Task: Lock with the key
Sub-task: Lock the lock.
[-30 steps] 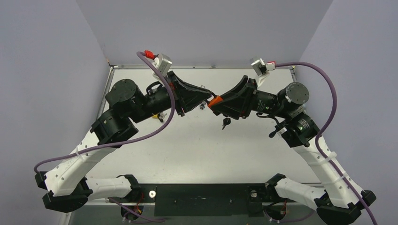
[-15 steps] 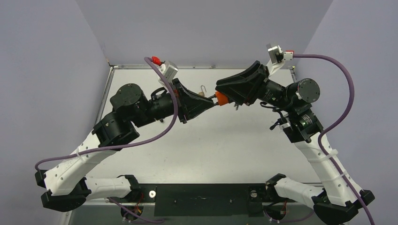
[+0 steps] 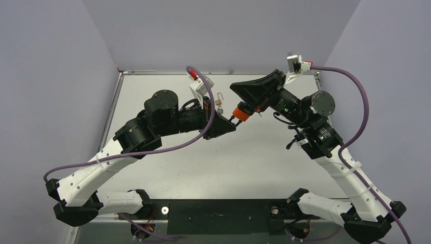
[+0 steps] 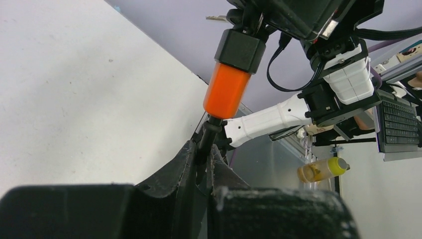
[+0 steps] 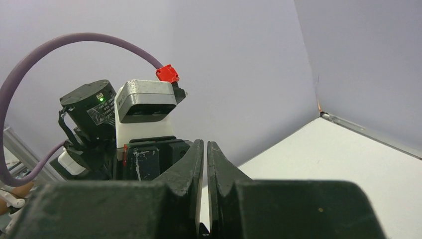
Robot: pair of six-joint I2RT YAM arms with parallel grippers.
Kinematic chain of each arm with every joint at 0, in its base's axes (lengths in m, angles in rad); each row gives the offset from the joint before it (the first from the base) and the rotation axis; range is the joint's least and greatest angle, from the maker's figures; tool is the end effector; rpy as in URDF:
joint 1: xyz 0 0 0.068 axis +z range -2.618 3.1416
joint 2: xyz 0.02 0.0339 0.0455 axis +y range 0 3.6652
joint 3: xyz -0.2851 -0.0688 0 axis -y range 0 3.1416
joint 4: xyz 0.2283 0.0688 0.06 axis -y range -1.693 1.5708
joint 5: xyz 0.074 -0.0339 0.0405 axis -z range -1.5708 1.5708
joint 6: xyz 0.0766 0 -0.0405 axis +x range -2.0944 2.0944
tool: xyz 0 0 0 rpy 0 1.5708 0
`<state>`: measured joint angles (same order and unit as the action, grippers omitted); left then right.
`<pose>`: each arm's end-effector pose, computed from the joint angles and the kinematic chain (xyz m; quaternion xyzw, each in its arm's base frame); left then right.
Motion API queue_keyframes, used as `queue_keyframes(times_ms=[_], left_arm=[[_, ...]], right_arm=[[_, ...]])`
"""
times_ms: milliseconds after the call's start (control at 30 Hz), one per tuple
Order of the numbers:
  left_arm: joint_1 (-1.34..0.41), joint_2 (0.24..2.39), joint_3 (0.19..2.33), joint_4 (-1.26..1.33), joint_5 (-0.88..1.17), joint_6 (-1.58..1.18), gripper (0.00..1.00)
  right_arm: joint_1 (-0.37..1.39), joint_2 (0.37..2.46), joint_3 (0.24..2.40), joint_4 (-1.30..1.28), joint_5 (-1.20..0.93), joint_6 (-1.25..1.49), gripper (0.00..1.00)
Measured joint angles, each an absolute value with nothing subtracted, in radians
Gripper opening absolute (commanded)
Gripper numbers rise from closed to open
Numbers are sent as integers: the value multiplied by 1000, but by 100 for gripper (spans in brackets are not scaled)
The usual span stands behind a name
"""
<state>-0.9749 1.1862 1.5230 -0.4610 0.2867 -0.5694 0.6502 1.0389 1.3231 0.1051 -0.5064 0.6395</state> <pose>0.1252 -0.2232 0.4916 0.2420 0.7077 -0.5337 0.3946 0.1432 0.1556 0.5343 -0.2109 0.5381 0.5948 0.5587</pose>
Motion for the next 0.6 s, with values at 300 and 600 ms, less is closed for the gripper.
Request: queue_keyframes(times_ms=[300, 600], left_arm=[[-932, 1139, 1463, -437, 319, -600, 0], [-834, 1053, 1467, -447, 320, -570, 0]], right_arm=[[615, 1035, 1285, 78, -503, 643, 63], [456, 993, 1284, 78, -667, 667, 83]])
